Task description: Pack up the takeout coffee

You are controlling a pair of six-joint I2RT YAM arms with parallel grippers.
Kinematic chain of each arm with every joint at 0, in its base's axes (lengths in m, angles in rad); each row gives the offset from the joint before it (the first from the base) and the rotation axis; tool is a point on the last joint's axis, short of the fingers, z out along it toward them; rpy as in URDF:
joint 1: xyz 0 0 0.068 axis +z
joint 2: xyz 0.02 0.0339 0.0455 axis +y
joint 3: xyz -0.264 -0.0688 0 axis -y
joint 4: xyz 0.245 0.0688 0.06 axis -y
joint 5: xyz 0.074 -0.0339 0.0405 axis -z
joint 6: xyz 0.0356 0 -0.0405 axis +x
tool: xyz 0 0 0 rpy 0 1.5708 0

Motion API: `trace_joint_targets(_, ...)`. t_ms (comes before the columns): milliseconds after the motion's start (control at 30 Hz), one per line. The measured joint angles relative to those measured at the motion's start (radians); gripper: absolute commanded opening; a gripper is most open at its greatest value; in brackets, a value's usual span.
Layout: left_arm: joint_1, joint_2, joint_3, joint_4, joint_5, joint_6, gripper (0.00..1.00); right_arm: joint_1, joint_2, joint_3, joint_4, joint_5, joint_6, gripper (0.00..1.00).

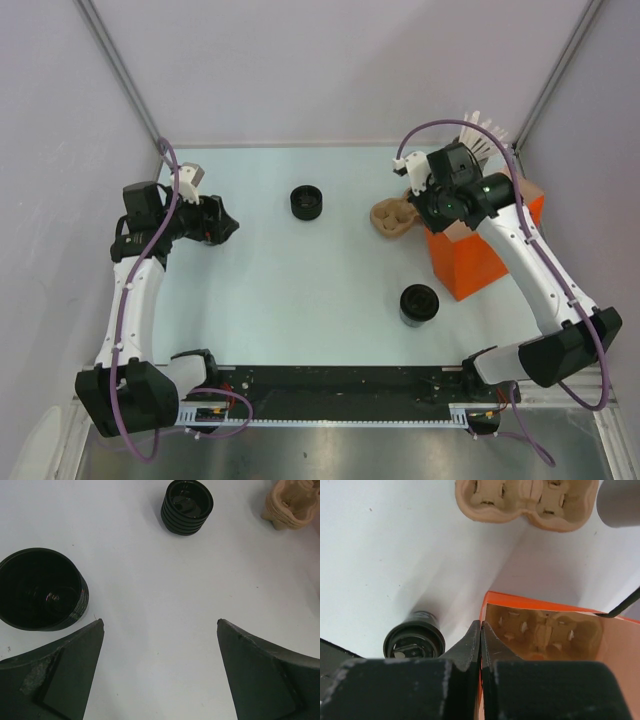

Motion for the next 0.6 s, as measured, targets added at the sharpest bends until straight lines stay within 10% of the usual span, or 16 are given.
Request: trace_joint_targets(600, 0.000, -0.001, -0.004, 0.003, 0.000, 0.000, 1.00, 0.071, 0.054, 0.073, 0.045, 0.095, 0.022, 0.00)
